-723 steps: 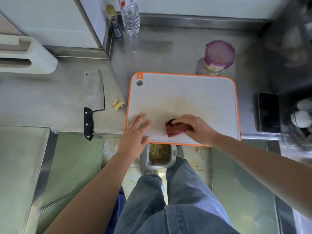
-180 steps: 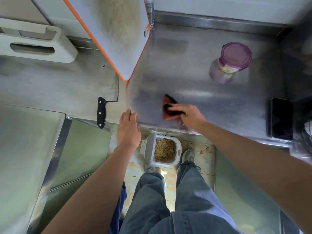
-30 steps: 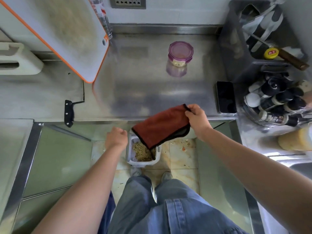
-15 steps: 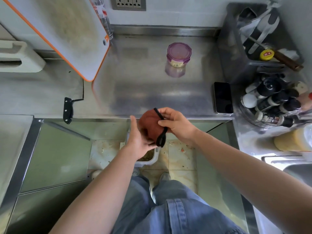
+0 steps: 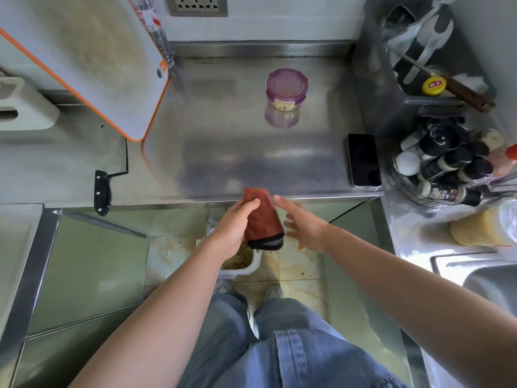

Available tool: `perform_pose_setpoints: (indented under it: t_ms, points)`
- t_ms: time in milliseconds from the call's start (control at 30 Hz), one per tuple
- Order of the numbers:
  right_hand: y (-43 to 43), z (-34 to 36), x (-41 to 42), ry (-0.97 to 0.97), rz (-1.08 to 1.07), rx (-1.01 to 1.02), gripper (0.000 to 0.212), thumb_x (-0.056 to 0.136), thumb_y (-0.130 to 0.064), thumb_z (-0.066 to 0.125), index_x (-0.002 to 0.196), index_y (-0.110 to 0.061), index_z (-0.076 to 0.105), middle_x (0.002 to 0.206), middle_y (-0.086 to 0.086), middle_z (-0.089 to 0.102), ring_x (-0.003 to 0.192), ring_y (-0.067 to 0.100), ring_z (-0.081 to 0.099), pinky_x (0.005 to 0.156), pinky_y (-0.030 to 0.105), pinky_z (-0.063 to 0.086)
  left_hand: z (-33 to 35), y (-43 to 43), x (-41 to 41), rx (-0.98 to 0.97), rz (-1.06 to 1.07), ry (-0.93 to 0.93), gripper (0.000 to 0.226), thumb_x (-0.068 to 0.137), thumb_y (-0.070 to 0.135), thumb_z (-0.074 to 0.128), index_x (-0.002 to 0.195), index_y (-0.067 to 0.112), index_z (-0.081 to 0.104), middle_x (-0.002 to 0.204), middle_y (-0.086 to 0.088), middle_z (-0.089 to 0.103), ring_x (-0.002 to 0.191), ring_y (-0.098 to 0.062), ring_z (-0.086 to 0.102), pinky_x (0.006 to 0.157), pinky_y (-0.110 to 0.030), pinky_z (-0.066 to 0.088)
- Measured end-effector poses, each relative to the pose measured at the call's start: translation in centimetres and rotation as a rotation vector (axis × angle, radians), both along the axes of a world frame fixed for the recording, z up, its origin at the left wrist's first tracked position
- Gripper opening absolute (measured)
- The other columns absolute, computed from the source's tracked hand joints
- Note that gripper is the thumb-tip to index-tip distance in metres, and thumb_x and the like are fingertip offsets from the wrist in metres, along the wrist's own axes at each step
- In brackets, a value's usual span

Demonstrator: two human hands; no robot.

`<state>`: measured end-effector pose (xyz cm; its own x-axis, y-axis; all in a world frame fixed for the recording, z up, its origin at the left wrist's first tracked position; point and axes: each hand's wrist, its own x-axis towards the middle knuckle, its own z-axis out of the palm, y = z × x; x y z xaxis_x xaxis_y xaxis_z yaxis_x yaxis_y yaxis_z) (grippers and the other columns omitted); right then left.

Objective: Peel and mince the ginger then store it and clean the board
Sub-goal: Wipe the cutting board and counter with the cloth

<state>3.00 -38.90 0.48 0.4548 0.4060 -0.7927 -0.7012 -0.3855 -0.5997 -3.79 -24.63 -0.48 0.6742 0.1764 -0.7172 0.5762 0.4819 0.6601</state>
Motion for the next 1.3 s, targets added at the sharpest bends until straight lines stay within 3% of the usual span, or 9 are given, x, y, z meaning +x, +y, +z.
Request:
perform_pose_setpoints:
  t_ms: [100, 267, 367, 467, 667, 833, 1067, 1167, 1300]
  points:
    - [-0.4, -0.2, -0.2, 0.267, -0.046, 0.181, 0.054, 0.086, -0.047, 0.061, 0.125, -0.011, 0.056, 0.125, 0.012, 0.063, 0.115, 0.029, 0.060, 0.100, 0.042, 0.046, 0.3, -0.4, 0.5, -0.017, -0.002, 0.019, 0.019, 0.092, 0.030, 0.057, 0.106, 0.020, 0.066, 0.103, -0.006, 0.072, 0.099, -0.023, 0.067, 0.089, -0.042, 0.053]
    - [-0.8, -0.7, 2.5, -0.010, -0.124, 0.012, 0.039, 0.089, -0.022, 0.064, 0.123, -0.004, 0.054, 0.111, 0.011, 0.065, 0.097, 0.023, 0.062, 0.077, 0.031, 0.053, -1.1, 0.9, 0.9, 0.738, -0.071, 0.073, 0.026, 0.091, 0.034, 0.061, 0.109, 0.015, 0.059, 0.102, 0.003, 0.062, 0.089, -0.014, 0.059, 0.077, -0.029, 0.045]
    - [-0.6, -0.3, 4.1, -0.196, 0.045, -0.091, 0.041, 0.087, -0.026, 0.066, 0.122, -0.006, 0.058, 0.109, 0.012, 0.068, 0.101, 0.029, 0.065, 0.096, 0.044, 0.049, -1.0, 1.3, 1.9, 0.333, -0.051, 0.070, 0.043, 0.092, 0.045, 0.055, 0.118, 0.011, 0.059, 0.107, -0.004, 0.066, 0.088, -0.019, 0.065, 0.084, -0.038, 0.055]
    - [0.4, 0.6, 3.9, -0.202, 0.285, -0.027, 0.028, 0.094, -0.016, 0.055, 0.119, -0.005, 0.060, 0.111, 0.014, 0.069, 0.102, 0.025, 0.065, 0.094, 0.032, 0.048, -0.5, 0.9, 3.0, 0.043, -0.153, 0.035, 0.044, 0.090, 0.050, 0.056, 0.112, 0.012, 0.065, 0.105, -0.009, 0.071, 0.097, -0.024, 0.068, 0.088, -0.041, 0.055]
    - [1.6, -0.1, 3.4, -0.776, 0.186, -0.238, 0.017, 0.090, -0.016, 0.057, 0.103, -0.005, 0.059, 0.111, 0.010, 0.053, 0.100, 0.025, 0.056, 0.091, 0.038, 0.050, -0.6, 0.2, 5.2, 0.183, -0.010, -0.043, 0.034, 0.090, 0.035, 0.063, 0.109, 0.007, 0.062, 0.106, -0.016, 0.068, 0.098, -0.031, 0.067, 0.084, -0.048, 0.057]
    - [0.8, 0.0, 4.3, -0.309, 0.041, -0.049, 0.034, 0.094, -0.018, 0.058, 0.119, -0.013, 0.036, 0.112, 0.017, 0.061, 0.086, 0.026, 0.066, 0.060, 0.027, 0.056, 0.0, -0.1, 5.9, 0.300, -0.126, -0.090, 0.034, 0.092, 0.041, 0.059, 0.106, 0.011, 0.066, 0.105, -0.006, 0.069, 0.099, -0.020, 0.065, 0.086, -0.034, 0.054]
    - [-2.2, -1.9, 11.9, -0.895, -0.040, -0.660, 0.045, 0.096, -0.015, 0.048, 0.139, -0.010, 0.035, 0.134, 0.018, 0.044, 0.116, 0.034, 0.048, 0.093, 0.036, 0.041, -2.5, 5.6, 4.5, 1.306, -0.511, -0.075, 0.032, 0.094, 0.021, 0.052, 0.126, 0.017, 0.057, 0.139, -0.006, 0.046, 0.132, -0.024, 0.038, 0.107, -0.036, 0.031]
    - [-1.2, -4.2, 11.8, -0.869, 0.134, -0.897, 0.056, 0.093, -0.005, 0.044, 0.146, -0.005, 0.025, 0.142, 0.025, 0.030, 0.126, 0.041, 0.035, 0.106, 0.045, 0.031, -3.3, 7.8, 3.5, 1.388, -0.620, 0.098, 0.047, 0.097, 0.024, 0.047, 0.143, 0.018, 0.038, 0.158, -0.007, 0.019, 0.146, -0.026, 0.013, 0.117, -0.044, 0.019]
    - [3.5, -5.3, 6.1, -1.038, 0.336, -0.595, 0.064, 0.087, 0.011, 0.038, 0.146, -0.011, 0.029, 0.137, 0.017, 0.038, 0.117, 0.032, 0.039, 0.106, 0.039, 0.032, -3.9, 9.1, 2.7, 1.344, -0.707, 0.193, 0.051, 0.100, 0.025, 0.040, 0.149, 0.021, 0.026, 0.161, -0.004, 0.004, 0.148, -0.026, 0.003, 0.119, -0.042, 0.012]
